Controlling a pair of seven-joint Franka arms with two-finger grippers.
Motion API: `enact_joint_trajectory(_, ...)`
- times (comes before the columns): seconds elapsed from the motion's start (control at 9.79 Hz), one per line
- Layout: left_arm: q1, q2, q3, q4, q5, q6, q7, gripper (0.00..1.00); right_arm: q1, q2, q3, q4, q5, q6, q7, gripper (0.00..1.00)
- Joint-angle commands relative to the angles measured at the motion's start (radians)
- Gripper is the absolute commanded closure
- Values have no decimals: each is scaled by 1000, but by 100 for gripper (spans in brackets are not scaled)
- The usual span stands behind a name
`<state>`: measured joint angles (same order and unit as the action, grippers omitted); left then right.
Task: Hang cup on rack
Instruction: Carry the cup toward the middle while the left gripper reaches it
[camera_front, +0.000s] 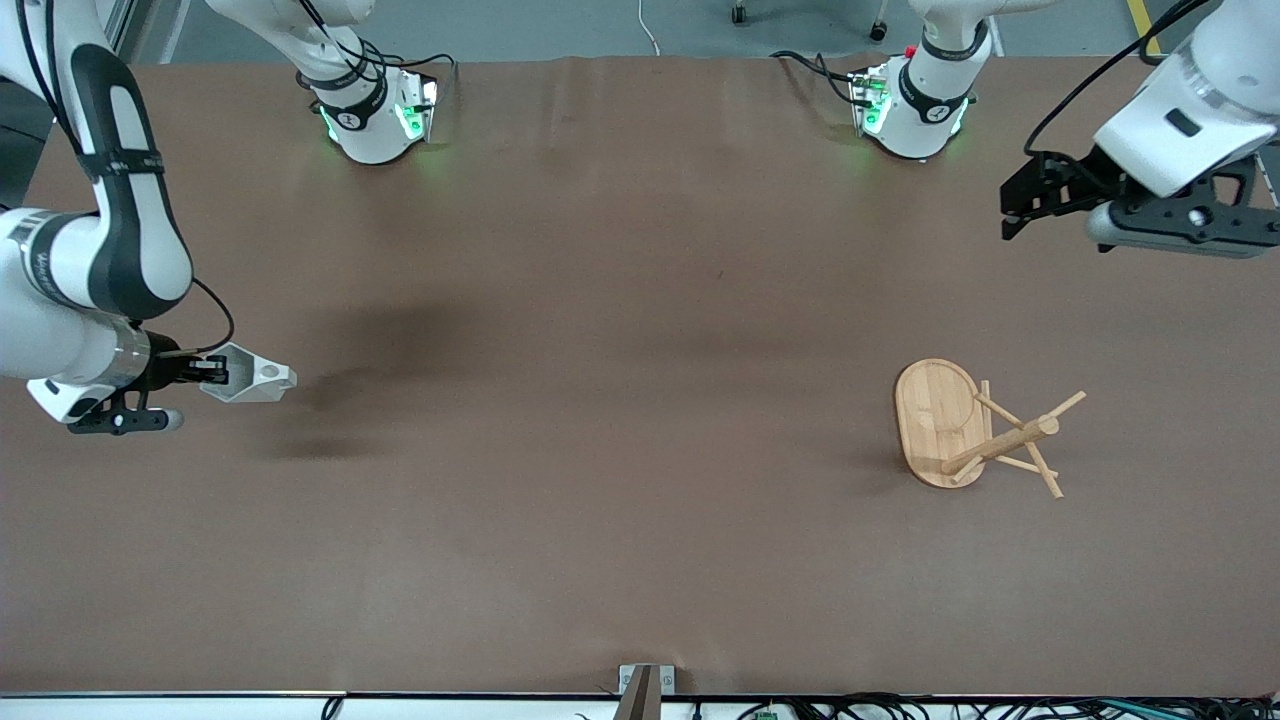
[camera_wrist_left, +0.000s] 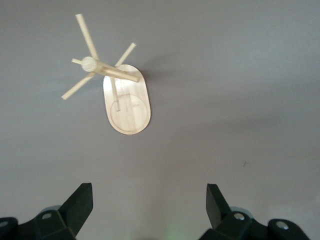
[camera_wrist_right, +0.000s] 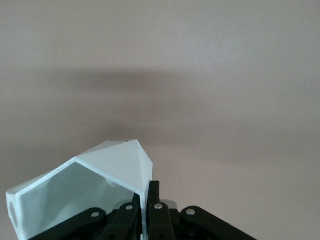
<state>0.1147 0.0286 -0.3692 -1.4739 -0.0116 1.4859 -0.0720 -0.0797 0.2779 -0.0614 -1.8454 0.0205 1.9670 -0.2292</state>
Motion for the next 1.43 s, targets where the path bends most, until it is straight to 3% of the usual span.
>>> enact_joint_trajectory(0.0, -3, 66, -58, 16, -1, -1, 32, 0, -3, -42, 78, 38, 101, -71, -12, 99)
enact_joint_trajectory(0.2, -3, 120, -159, 49, -16, 39, 75, 0, -2, -42, 127, 49, 366, -123, -7, 99)
enact_joint_trajectory(0.41, -4, 143, -250, 49, -103, 138, 132, 0, 9, -37, 170, 40, 627, -163, -7, 99)
enact_joint_trajectory(0.72, -10, 230, -361, 50, -180, 258, 265, 0, 27, -37, 303, -26, 899, -178, -6, 100)
enact_joint_trajectory(1.02, -76, 294, -412, 50, -174, 332, 374, 0, 29, -37, 396, -83, 1149, -177, -10, 99)
enact_joint_trajectory(1.33, -148, 295, -413, 47, -168, 332, 362, 0, 28, -43, 465, -106, 1265, -178, -7, 100)
